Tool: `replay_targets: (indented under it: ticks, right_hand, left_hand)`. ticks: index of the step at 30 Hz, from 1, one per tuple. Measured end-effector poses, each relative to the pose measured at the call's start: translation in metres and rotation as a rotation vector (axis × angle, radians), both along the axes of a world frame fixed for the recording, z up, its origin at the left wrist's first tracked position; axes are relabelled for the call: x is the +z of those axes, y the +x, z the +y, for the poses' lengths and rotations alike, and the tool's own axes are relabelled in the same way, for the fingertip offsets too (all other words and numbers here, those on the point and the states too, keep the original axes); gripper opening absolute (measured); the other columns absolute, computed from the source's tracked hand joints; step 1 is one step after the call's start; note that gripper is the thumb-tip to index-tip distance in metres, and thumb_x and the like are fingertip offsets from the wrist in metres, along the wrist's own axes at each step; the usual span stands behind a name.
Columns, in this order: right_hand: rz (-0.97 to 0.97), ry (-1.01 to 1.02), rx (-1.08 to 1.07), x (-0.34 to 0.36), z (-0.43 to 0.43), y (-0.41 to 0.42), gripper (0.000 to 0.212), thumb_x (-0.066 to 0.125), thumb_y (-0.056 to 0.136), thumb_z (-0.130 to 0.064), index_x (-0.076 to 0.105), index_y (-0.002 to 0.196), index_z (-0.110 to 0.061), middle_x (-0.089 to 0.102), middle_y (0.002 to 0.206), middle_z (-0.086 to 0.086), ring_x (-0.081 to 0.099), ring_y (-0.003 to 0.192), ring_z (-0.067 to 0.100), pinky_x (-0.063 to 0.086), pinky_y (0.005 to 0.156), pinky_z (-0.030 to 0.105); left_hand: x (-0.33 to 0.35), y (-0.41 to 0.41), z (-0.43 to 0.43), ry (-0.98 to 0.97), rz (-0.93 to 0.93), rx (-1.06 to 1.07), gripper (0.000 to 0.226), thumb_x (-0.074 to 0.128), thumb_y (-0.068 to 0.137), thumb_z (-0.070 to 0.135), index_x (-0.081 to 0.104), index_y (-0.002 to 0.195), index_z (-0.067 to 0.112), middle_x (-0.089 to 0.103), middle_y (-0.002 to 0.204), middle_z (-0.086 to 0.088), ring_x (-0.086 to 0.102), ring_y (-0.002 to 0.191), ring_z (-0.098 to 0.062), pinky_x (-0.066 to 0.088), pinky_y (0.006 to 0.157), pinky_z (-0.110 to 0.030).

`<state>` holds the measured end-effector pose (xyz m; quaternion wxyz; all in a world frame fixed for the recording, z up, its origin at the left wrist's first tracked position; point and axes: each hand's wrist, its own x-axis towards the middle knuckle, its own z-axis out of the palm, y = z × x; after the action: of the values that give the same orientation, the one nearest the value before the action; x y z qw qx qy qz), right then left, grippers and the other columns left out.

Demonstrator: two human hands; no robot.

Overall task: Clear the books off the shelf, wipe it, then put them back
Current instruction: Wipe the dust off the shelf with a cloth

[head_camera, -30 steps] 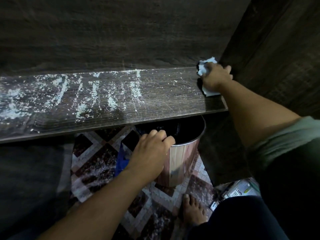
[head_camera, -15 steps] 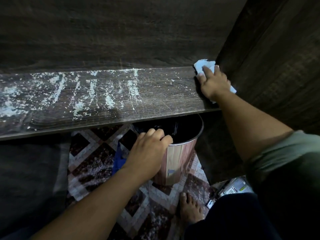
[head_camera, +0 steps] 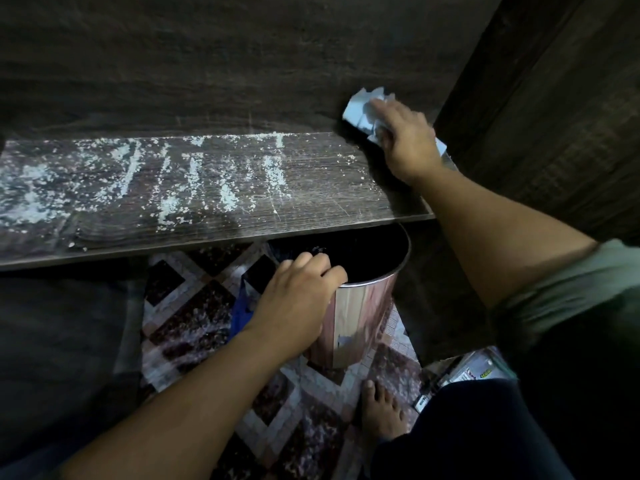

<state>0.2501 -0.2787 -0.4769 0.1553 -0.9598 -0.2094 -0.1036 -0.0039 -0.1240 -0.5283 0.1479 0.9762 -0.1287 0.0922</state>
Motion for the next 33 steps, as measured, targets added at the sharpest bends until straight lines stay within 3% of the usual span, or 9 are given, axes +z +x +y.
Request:
replay_targets:
  ticks: [2,4,11,27,33]
  right_hand:
    - [0.159,-0.158,-0.079,-0.012,0.008,0.0,0.047,0.03,0.103,-0.039,0.023,0.149,-0.043,0.015,0.161,-0.002,0.016,0.145,0.032,0.007,0.113,0.061]
    - [0.232,-0.176,-0.13,-0.019,0.017,-0.002,0.046,0.024,0.103,-0.044,0.02,0.149,-0.046,0.005,0.163,-0.002,0.01,0.146,0.033,0.005,0.112,0.062]
    - [0.246,-0.132,0.001,-0.012,0.022,-0.007,0.049,0.034,0.103,-0.028,0.027,0.149,-0.044,0.016,0.161,-0.001,0.016,0.145,0.028,0.01,0.114,0.047]
    - [0.277,-0.198,0.146,-0.008,0.012,-0.079,0.043,0.043,0.101,-0.033,0.039,0.14,-0.051,0.025,0.158,-0.002,0.02,0.142,0.03,0.017,0.11,0.05]
    - [0.269,-0.217,0.255,-0.004,0.004,-0.117,0.049,0.046,0.098,-0.022,0.043,0.138,-0.051,0.034,0.153,-0.002,0.03,0.137,0.03,0.027,0.109,0.051]
  left_hand:
    - [0.0,-0.001,0.001,-0.001,-0.001,-0.005,0.048,0.085,0.056,0.005,0.064,0.096,0.024,0.051,0.082,0.005,0.05,0.077,-0.018,0.044,0.065,-0.031]
    - [0.0,-0.002,0.002,-0.005,-0.01,-0.014,0.044,0.082,0.06,0.005,0.064,0.096,0.023,0.052,0.082,0.004,0.051,0.078,-0.019,0.044,0.065,-0.033]
    - [-0.003,-0.008,0.002,0.009,-0.006,-0.046,0.042,0.08,0.06,0.007,0.061,0.094,0.024,0.05,0.083,0.004,0.051,0.078,-0.02,0.048,0.064,-0.035]
    - [0.002,-0.017,0.007,0.026,0.002,-0.099,0.038,0.085,0.059,0.014,0.064,0.089,0.023,0.053,0.081,0.005,0.055,0.076,-0.02,0.049,0.061,-0.035]
    - [0.0,-0.021,0.005,0.029,-0.044,-0.148,0.04,0.084,0.055,0.008,0.064,0.088,0.018,0.053,0.08,0.0,0.053,0.075,-0.023,0.047,0.062,-0.034]
